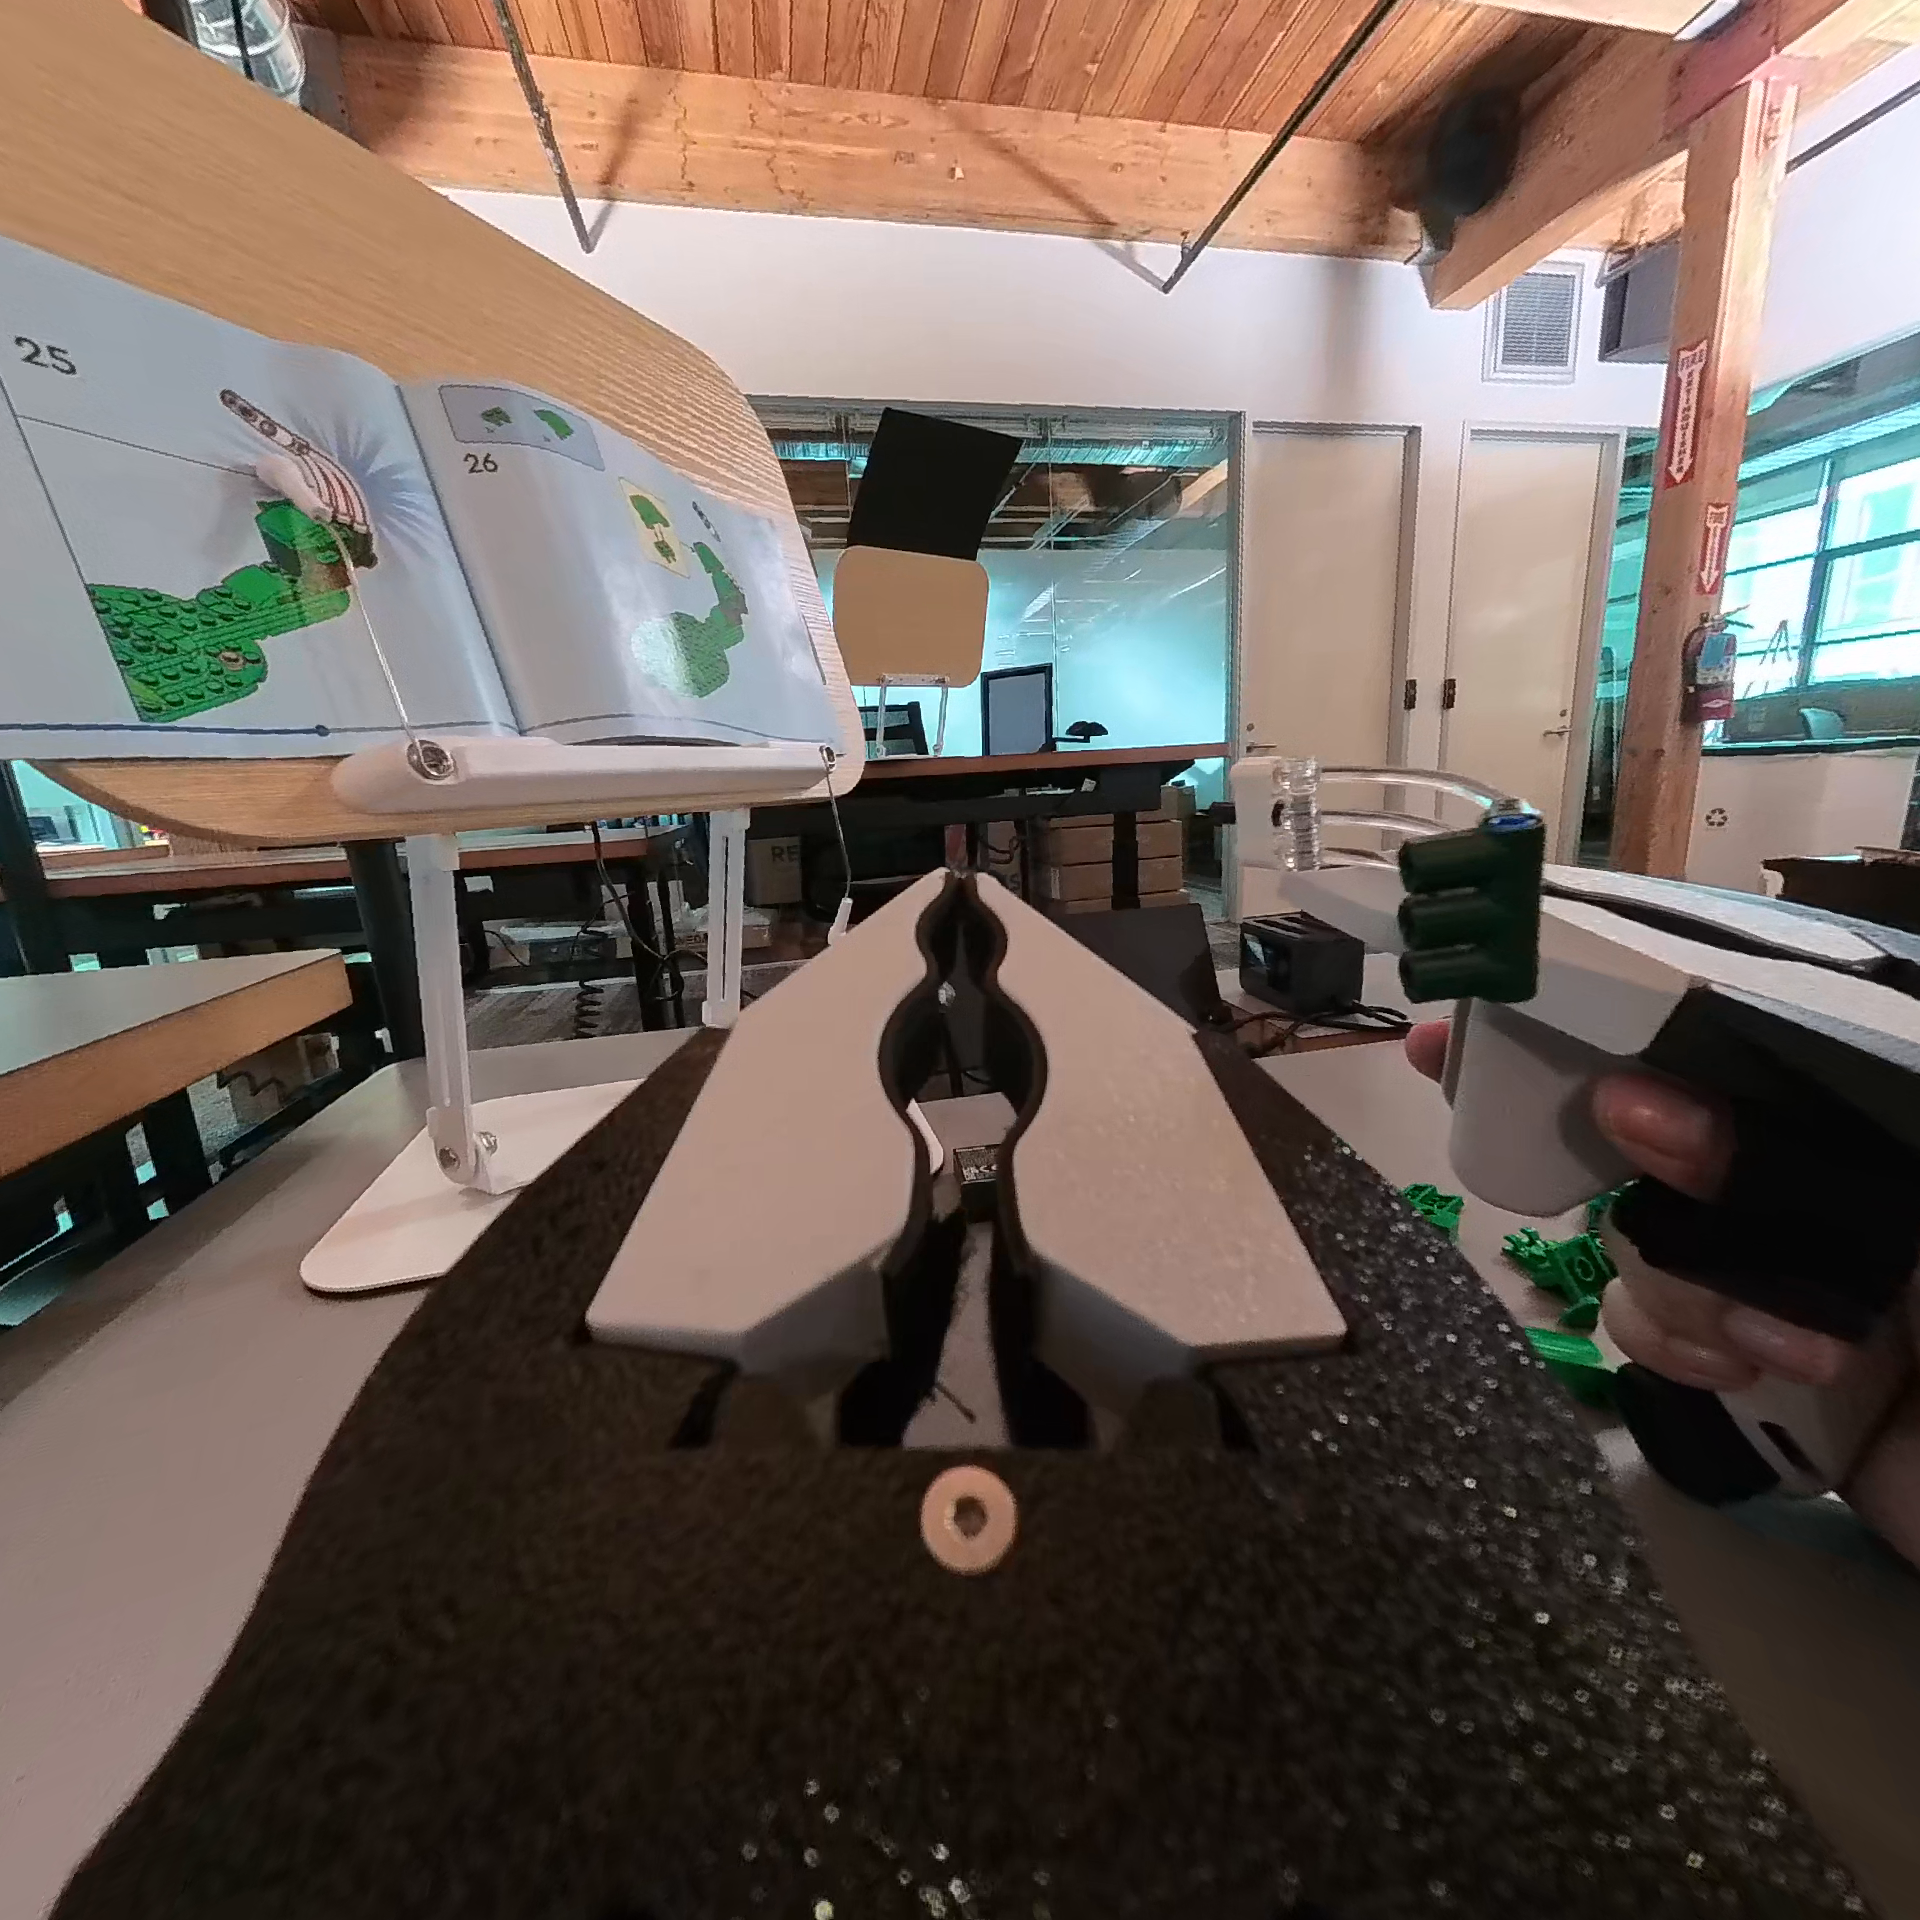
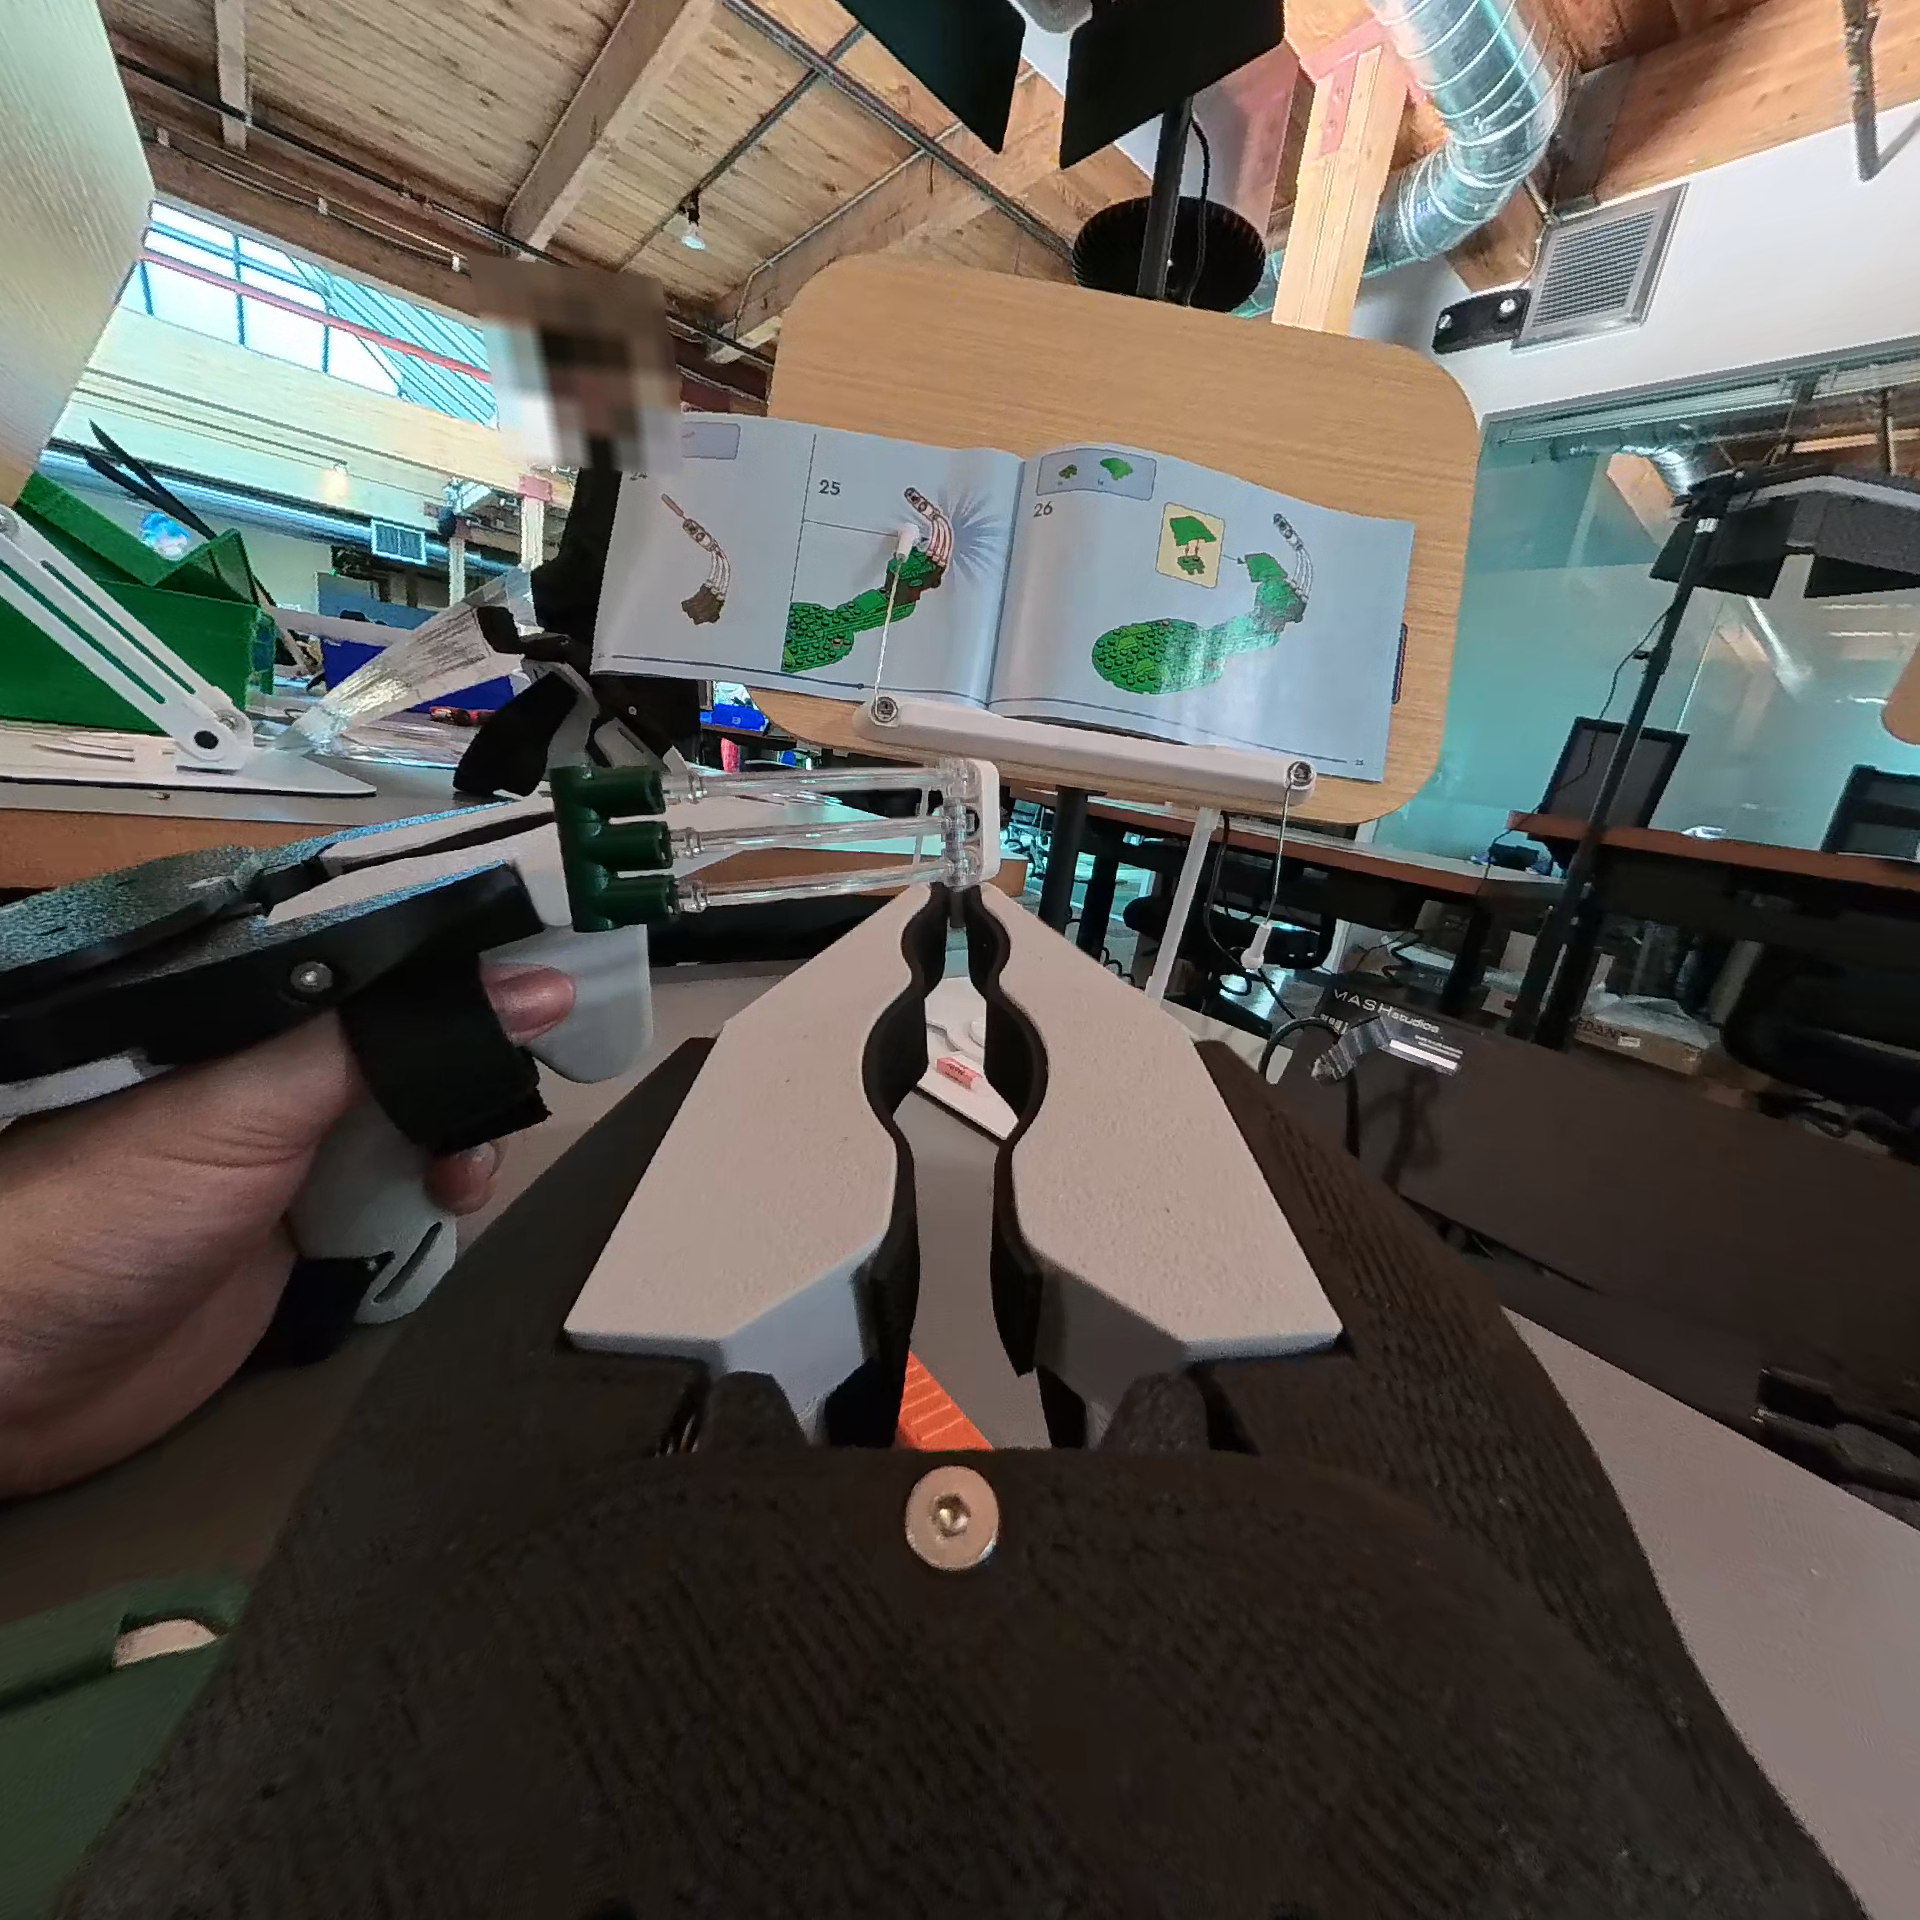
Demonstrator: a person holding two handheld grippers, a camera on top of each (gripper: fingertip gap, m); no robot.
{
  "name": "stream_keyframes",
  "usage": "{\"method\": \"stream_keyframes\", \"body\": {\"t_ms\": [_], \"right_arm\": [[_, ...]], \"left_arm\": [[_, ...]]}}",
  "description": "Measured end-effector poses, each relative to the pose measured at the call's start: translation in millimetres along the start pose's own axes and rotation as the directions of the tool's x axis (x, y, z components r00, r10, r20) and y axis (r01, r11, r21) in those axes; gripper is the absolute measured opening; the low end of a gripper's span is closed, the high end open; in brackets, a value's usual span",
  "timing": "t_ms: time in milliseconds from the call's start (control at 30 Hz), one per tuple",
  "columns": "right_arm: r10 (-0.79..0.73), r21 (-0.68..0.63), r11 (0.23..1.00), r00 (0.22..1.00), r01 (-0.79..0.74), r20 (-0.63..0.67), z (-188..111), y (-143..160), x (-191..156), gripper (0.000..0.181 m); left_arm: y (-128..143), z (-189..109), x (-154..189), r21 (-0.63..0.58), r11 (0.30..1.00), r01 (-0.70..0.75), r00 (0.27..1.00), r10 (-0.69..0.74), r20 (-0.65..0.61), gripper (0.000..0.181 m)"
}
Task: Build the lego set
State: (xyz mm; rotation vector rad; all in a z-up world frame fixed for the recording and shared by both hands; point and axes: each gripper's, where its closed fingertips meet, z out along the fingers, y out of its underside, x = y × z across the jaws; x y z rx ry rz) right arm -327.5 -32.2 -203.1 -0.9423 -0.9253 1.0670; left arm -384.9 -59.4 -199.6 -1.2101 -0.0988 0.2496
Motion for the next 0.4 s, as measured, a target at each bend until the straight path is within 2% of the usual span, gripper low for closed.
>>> {"method": "stream_keyframes", "body": {"t_ms": [133, 400], "right_arm": [[0.016, -0.01, 1.0, 1.0, -0.016, 0.002, 1.0, 1.3, 0.9, 0.002], [-0.015, -0.019, 1.0, 0.999, 0.016, 0.038, 2.0, 2.4, -6.6, 0.002]], "left_arm": [[1.0, -0.3, 15.4, -0.012, 0.999, 0.031, 0.993, -0.032, -0.116, 0.0], [-0.5, -0.5, 10.0, 0.002, 1.0, 0.025, 0.997, -0.024, -0.078, 0.0]]}}
